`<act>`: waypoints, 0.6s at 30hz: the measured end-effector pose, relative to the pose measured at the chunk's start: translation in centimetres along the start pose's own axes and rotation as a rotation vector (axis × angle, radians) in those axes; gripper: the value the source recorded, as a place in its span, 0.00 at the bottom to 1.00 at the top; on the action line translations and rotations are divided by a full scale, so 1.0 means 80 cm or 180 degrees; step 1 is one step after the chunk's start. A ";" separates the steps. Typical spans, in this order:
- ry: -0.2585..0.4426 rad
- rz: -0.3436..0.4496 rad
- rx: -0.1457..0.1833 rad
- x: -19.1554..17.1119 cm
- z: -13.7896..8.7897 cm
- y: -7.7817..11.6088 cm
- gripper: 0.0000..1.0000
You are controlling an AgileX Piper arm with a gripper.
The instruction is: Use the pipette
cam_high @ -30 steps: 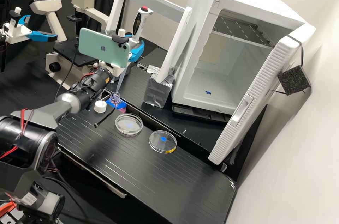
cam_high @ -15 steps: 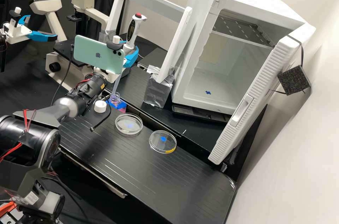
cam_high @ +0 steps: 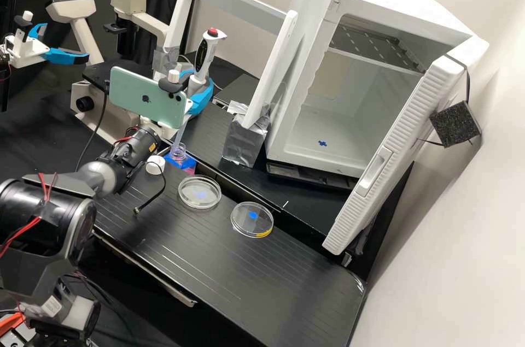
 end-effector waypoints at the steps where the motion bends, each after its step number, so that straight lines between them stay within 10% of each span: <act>1: 0.0019 0.0010 -0.0011 -0.002 0.000 -0.002 0.00; 18: 0.0140 -0.0033 -0.0285 -0.016 -0.001 -0.034 0.00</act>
